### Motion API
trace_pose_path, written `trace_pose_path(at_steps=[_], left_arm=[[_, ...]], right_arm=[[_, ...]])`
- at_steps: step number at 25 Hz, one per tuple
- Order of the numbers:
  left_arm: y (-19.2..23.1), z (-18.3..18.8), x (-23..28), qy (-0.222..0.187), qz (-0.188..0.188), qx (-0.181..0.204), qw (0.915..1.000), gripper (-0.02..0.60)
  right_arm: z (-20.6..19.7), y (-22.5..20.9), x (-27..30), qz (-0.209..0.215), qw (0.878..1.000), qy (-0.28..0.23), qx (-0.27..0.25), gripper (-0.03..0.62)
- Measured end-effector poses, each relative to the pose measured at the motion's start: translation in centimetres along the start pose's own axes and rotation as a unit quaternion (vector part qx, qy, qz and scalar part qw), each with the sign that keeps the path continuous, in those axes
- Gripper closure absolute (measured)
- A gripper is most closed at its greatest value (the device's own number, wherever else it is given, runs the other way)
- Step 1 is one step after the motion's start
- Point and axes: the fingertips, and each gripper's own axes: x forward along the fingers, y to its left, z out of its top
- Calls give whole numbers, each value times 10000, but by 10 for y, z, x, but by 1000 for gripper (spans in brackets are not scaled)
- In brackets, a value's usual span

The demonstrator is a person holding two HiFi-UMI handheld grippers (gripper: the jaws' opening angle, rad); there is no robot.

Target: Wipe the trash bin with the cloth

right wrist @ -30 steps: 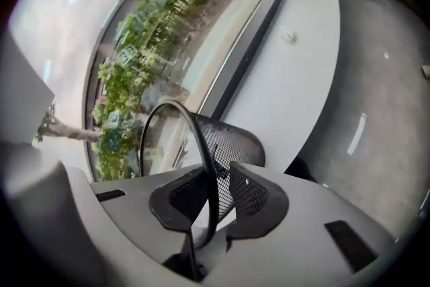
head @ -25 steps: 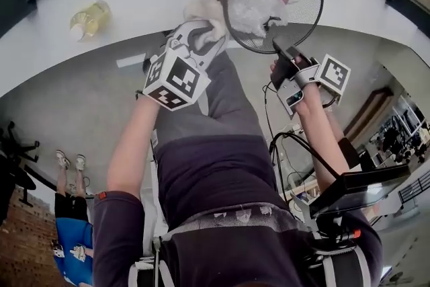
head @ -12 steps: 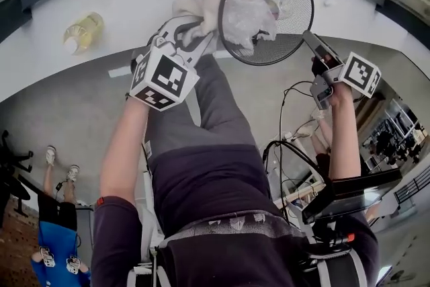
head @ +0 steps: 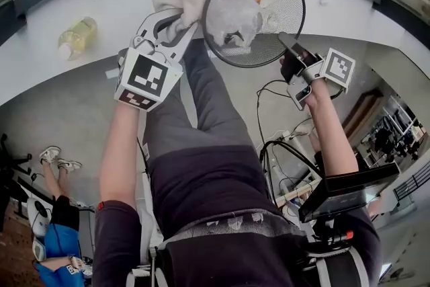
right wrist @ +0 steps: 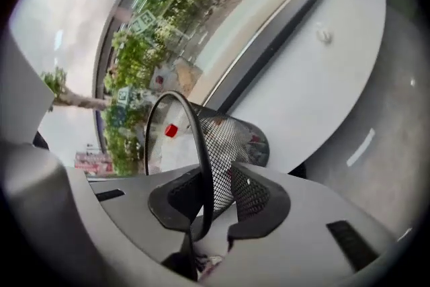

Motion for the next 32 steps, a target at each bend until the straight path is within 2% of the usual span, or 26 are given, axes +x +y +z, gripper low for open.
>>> trace_pose_path(at_steps=[3, 6, 8, 10, 12, 15, 18, 21, 22, 25, 27, 30, 31, 32], left_arm=[[-20, -27, -7, 283, -419, 134, 9986, 515], [-51, -41, -7, 408, -754, 239, 9960, 515], [-71, -45, -1, 415, -928, 221, 9946, 515], [-85, -49, 6, 469, -1061, 236, 9930, 515], [-88, -51, 10, 535, -1117, 208, 9921, 515], [-72, -55, 7, 572, -936, -33, 9940, 515], [-40, -61, 3, 635, -441, -316, 9965, 515], [-3, -63, 2, 791, 23, -308, 9964, 515], [10, -64, 2, 872, 165, -288, 9956, 515], [36, -68, 8, 1109, 437, -364, 9922, 515], [47, -73, 18, 1222, 515, -514, 9898, 515], [60, -81, 36, 1431, 432, -646, 9867, 513], [65, -83, 41, 1523, 376, -706, 9851, 484], [71, -84, 44, 1620, 346, -798, 9829, 377]], right_arm=[[-32, 9, 9, 462, 9948, -151, 897, 501], [-51, 19, 16, 490, 9904, -66, 1289, 491], [-70, 25, 22, 520, 9855, 224, 1598, 491], [-96, 38, 34, 664, 9786, 730, 1803, 491], [-108, 52, 42, 732, 9778, 1067, 1646, 479], [-105, 55, 44, 525, 9850, 1104, 1220, 462], [-99, 46, 36, 286, 9896, 944, 1051, 462], [-99, 49, 22, 304, 9924, 968, 694, 461], [-101, 52, 15, 296, 9932, 1020, 469, 439], [-102, 47, -7, 248, 9946, 1003, 59, 439], [-98, 44, -17, 502, 9944, 906, 217, 439], [-96, 66, -18, 1409, 9845, 881, 566, 441], [-95, 79, -19, 1707, 9803, 875, 480, 442], [-93, 93, -21, 1948, 9768, 846, 289, 454]])
